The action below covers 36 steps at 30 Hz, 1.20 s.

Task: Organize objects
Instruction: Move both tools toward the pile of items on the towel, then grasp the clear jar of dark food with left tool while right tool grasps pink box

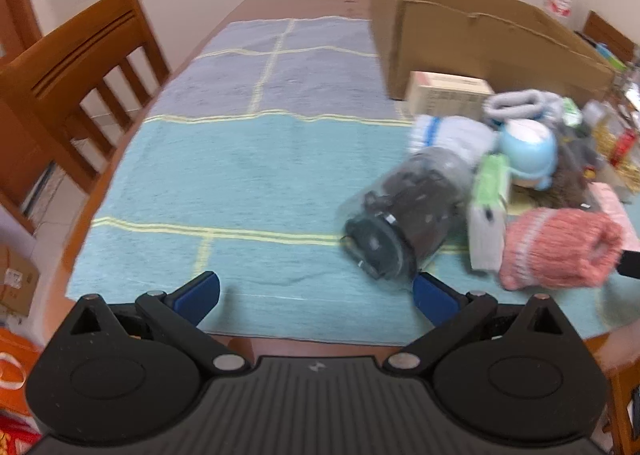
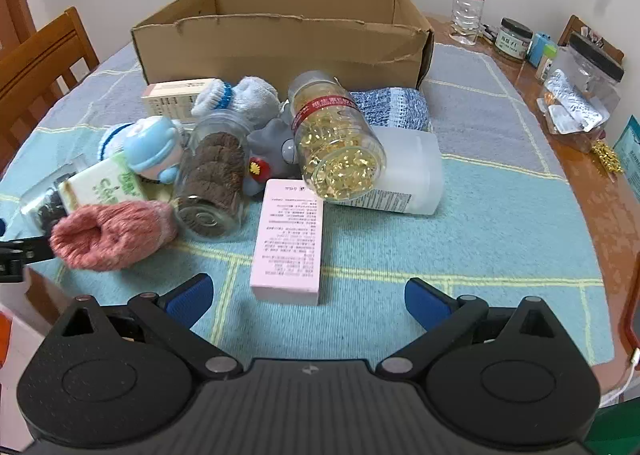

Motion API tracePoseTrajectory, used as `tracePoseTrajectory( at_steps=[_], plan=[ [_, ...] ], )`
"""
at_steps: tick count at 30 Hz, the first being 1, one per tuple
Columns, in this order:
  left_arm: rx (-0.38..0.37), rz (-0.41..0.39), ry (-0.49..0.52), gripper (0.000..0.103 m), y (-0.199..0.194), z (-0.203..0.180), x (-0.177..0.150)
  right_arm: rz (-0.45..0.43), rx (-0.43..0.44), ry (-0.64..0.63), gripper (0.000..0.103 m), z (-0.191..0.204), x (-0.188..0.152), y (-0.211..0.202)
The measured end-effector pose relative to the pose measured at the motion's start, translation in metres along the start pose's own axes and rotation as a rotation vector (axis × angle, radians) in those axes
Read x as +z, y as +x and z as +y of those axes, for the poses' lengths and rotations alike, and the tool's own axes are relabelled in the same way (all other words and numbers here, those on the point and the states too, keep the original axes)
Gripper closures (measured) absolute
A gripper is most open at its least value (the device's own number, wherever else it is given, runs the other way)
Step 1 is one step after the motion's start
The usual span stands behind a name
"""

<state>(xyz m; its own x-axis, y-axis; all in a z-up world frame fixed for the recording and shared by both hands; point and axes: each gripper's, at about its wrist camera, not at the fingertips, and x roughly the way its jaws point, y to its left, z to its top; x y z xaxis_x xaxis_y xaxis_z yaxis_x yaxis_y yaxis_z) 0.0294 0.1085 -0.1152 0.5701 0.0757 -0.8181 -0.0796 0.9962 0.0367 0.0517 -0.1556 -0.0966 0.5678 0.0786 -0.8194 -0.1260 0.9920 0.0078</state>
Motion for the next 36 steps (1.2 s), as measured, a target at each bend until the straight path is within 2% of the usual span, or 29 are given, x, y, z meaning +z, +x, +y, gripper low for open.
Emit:
tracePoseTrajectory(
  at_steps=[12,21,27,31,34,36],
  plan=[
    [0.049,0.016,-0.034,0.001,0.017,0.024,0.015,0.051,-0.078,0.028,0.000,-0.037,-0.002,0.014],
    [0.076,0.020,-0.013,0.001,0.027,0.023,0.031,0.083,-0.110,0.130,0.000,-0.076,0.006,0.026],
    [0.028,0.065,-0.037,0.001,0.009,0.015,0.034,0.088,-0.013,0.083,0.000,-0.079,0.013,0.018],
    [-0.028,0.071,-0.112,0.001,-0.005,0.002,0.041,0.100,0.081,0.033,0.000,-0.075,0.018,0.019],
    [-0.038,0.067,-0.152,0.001,-0.005,-0.013,0.050,0.119,0.143,0.041,0.000,-0.073,0.020,0.024],
    [-0.023,0.074,-0.160,0.001,0.000,-0.021,0.054,0.129,0.153,0.048,0.000,-0.072,0.020,0.029]
  ],
)
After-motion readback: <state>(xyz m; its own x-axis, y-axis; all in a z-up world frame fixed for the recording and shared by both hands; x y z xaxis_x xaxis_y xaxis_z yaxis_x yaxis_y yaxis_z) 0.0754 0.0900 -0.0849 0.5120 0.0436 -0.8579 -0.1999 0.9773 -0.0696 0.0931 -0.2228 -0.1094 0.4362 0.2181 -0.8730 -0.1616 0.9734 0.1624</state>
